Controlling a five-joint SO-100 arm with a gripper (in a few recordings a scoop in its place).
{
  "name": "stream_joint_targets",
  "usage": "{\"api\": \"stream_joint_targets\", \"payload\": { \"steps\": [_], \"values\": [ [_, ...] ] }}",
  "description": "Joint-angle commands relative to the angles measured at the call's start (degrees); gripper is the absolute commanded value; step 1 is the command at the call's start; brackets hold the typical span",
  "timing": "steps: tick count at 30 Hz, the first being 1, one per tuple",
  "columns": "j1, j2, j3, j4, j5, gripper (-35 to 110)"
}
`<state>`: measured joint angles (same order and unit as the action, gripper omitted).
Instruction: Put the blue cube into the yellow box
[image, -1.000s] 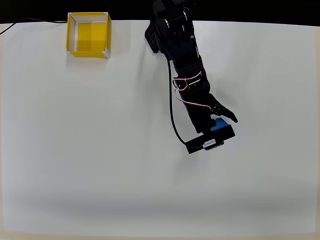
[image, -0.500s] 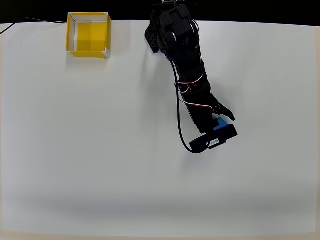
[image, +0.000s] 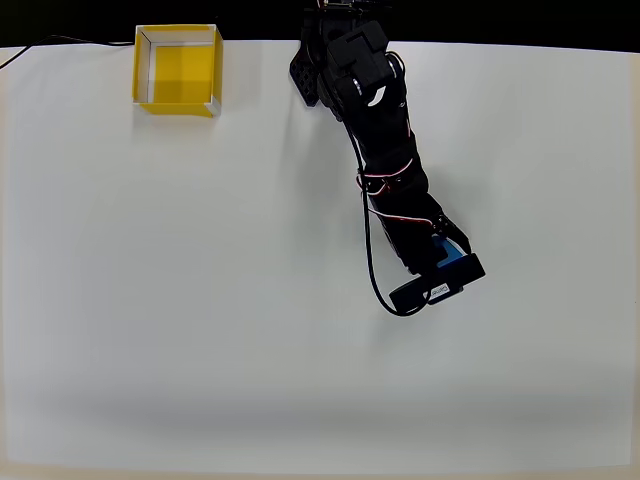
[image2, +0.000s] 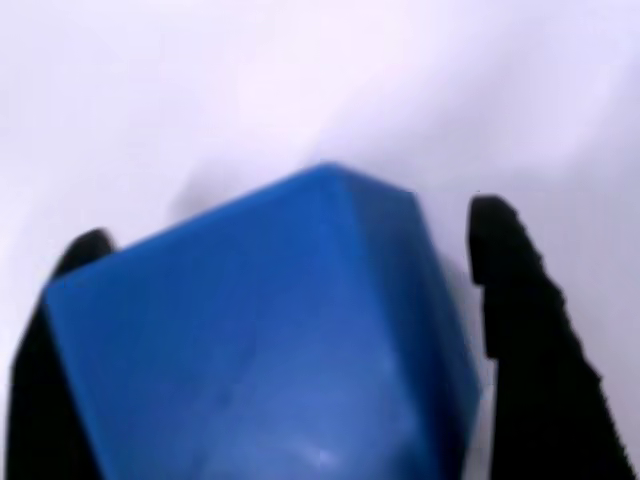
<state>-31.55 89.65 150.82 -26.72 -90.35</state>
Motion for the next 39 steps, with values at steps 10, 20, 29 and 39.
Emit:
{"api": "stream_joint_targets", "payload": {
  "steps": [10, 20, 29, 39],
  "values": [
    [0.3, 1.1, -5.0, 0.4, -4.1, 18],
    [2.3, 2.2, -6.1, 0.8, -6.7, 15],
    [6.6, 8.7, -14.7, 10.0, -9.5, 14],
    [10.8, 17.4, -30.3, 33.0, -6.1, 14]
  ]
}}
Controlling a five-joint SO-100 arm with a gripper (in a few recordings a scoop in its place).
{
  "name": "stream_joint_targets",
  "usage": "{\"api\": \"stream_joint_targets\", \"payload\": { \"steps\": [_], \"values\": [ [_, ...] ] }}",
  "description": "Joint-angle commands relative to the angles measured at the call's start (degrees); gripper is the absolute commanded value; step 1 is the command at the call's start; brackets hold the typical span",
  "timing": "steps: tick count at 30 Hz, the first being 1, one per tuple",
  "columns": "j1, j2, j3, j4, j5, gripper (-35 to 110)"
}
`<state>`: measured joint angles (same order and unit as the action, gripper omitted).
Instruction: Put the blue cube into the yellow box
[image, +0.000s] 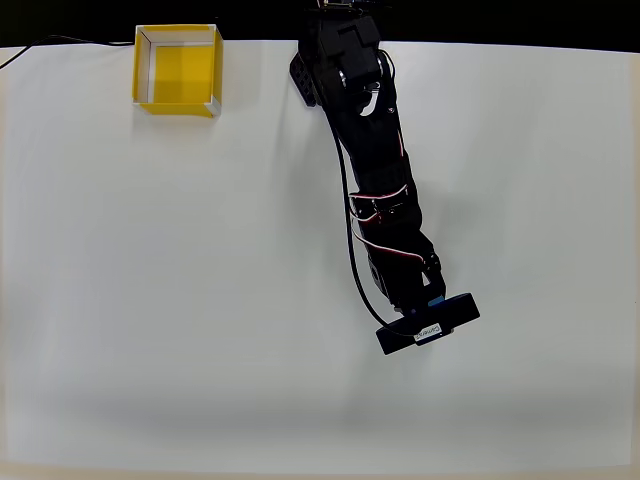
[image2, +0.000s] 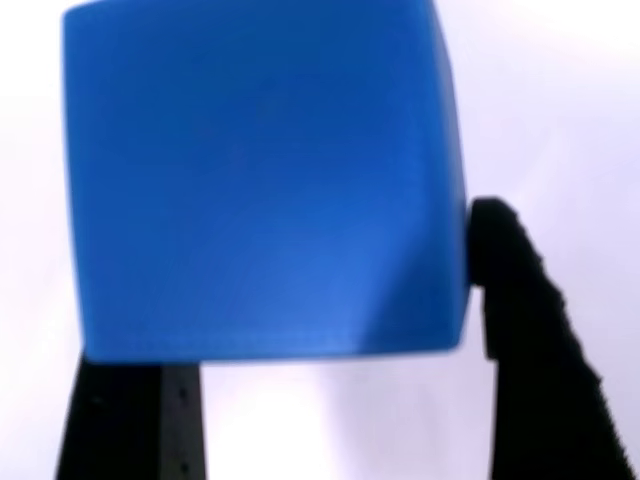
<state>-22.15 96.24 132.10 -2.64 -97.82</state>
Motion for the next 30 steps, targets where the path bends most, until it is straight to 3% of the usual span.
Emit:
{"api": "stream_joint_targets", "payload": {
  "steps": [1, 8, 18, 30],
  "values": [
    [2.4, 11.6, -14.2, 12.7, 2.1, 14],
    [13.1, 13.3, -27.1, 28.5, 3.8, 14],
    [36.8, 12.0, -43.2, 50.4, 4.3, 14],
    [65.3, 11.8, -53.1, 66.3, 5.3, 14]
  ]
}}
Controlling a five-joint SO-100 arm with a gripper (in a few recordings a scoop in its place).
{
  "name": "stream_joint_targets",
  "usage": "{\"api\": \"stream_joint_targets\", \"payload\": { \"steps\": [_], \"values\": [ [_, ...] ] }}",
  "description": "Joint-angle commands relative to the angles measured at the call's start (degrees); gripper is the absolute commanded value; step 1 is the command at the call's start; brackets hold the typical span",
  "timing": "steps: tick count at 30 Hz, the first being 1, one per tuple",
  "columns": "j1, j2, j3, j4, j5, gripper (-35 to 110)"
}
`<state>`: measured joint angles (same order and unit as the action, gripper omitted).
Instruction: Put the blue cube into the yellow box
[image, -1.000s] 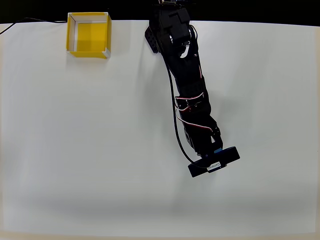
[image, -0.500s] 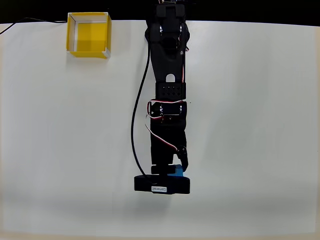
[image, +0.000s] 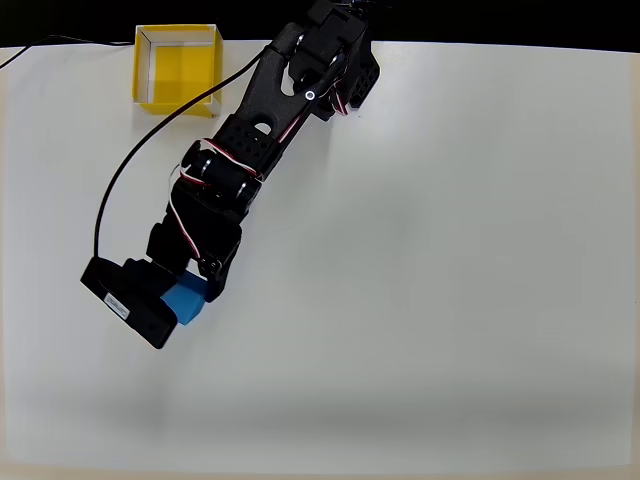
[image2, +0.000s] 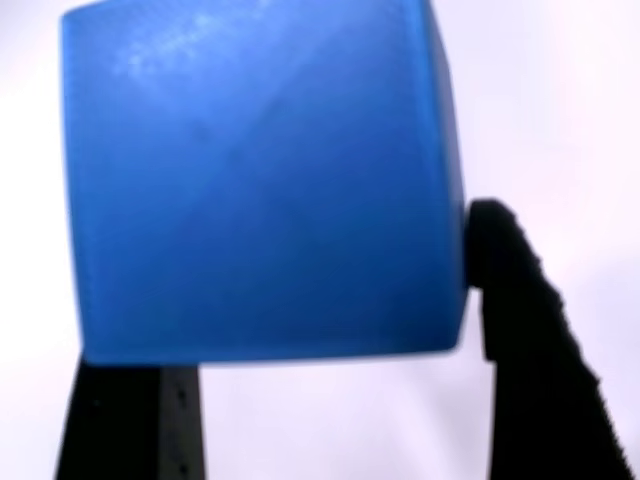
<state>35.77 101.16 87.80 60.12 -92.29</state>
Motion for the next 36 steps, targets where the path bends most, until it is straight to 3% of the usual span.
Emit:
{"api": "stream_joint_targets", "payload": {
  "steps": [1, 18, 29, 36],
  "values": [
    [9.5, 6.8, -9.4, 5.0, -0.2, 14],
    [39.3, 6.3, -13.0, 24.7, 5.1, 14],
    [54.4, 5.6, -0.4, 21.3, 2.5, 13],
    [57.7, 5.4, 4.6, 17.5, 2.6, 13]
  ]
}}
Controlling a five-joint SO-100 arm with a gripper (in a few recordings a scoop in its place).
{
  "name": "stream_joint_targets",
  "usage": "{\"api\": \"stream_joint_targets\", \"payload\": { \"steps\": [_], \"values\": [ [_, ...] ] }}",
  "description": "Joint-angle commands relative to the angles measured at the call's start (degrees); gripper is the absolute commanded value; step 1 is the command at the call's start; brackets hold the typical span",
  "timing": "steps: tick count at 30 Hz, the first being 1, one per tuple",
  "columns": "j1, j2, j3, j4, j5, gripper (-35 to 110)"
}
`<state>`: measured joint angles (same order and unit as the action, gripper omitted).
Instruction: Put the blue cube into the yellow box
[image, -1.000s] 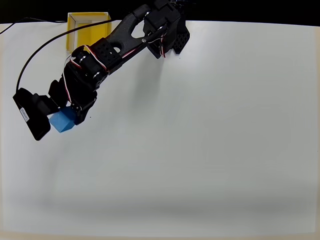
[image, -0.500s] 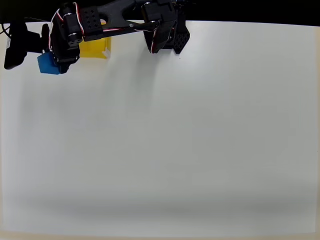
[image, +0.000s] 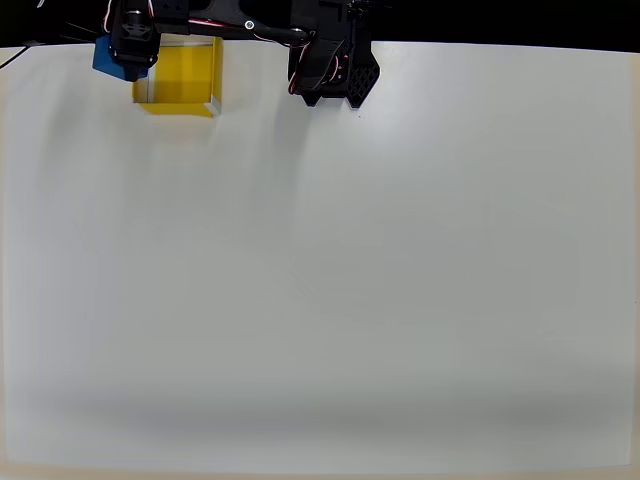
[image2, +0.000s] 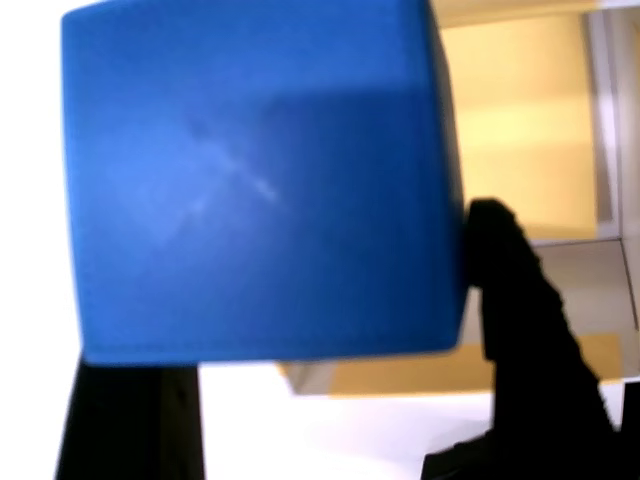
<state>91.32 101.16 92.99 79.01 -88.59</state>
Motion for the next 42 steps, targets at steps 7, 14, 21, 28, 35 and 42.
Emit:
{"api": "stream_joint_targets", "payload": {
  "steps": [7, 14, 21, 28, 35, 42],
  "values": [
    [2.5, 6.8, 4.2, -4.3, 0.7, 13],
    [2.4, 7.4, 7.4, -4.9, 0.9, 14],
    [2.4, 12.7, 11.8, -4.2, 0.1, 13],
    [2.5, 18.4, 17.2, -5.5, 0.3, 13],
    [2.4, 23.7, 24.8, -8.4, 0.2, 13],
    [2.2, 26.0, 32.1, -12.8, -0.7, 13]
  ]
}}
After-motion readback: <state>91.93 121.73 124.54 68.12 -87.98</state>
